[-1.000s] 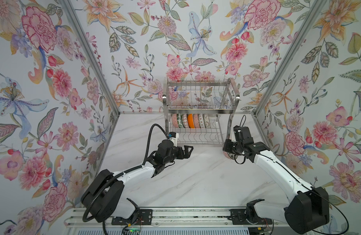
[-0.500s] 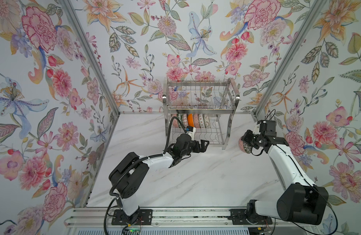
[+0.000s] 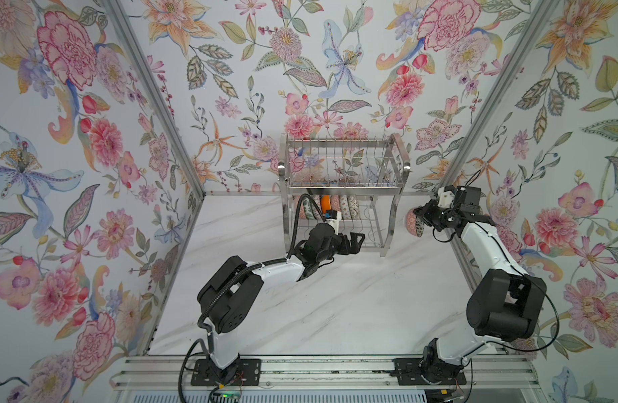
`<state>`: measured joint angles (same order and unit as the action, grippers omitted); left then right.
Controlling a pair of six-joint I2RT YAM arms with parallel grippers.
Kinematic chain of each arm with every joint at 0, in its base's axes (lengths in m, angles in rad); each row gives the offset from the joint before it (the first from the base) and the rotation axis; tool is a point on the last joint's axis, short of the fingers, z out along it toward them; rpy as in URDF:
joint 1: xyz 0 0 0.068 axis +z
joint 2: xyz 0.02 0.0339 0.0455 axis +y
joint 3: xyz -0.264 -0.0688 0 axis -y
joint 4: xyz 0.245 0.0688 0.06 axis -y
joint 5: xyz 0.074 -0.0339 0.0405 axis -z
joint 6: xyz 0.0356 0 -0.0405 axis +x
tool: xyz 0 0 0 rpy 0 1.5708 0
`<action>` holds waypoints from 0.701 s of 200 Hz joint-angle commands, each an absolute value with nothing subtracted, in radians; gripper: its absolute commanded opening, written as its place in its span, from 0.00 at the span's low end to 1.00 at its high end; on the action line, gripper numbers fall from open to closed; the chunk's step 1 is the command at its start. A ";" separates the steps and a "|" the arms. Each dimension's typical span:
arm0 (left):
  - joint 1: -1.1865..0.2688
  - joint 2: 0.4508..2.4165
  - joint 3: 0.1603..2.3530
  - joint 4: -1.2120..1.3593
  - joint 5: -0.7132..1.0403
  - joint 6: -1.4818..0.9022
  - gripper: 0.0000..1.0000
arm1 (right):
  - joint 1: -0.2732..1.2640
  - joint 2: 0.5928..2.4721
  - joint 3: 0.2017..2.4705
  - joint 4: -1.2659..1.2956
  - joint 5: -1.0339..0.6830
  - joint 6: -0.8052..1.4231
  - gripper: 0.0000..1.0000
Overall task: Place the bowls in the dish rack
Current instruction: 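Lift the black-leaf bowl with the right gripper toward the rack's far side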
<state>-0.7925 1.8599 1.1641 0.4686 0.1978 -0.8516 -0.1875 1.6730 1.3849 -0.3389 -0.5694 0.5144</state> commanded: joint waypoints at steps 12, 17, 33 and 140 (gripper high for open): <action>-0.802 1.884 1.236 0.412 0.183 -0.818 0.99 | -0.189 1.767 1.497 -0.156 -0.755 0.580 0.00; -0.804 1.885 1.238 0.407 0.181 -0.815 0.99 | -0.189 1.780 1.507 -0.135 -0.772 0.593 0.00; -0.804 1.878 1.239 0.392 0.169 -0.803 0.99 | -0.189 1.827 1.537 -0.072 -0.824 0.640 0.00; -0.803 1.868 1.253 0.338 0.148 -0.778 0.99 | -0.118 2.016 1.568 0.290 -1.051 0.845 0.00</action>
<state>-0.7929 1.8702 1.2140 0.3649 0.1738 -0.8085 -0.1307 1.9919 1.5391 0.1177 -0.9642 0.7696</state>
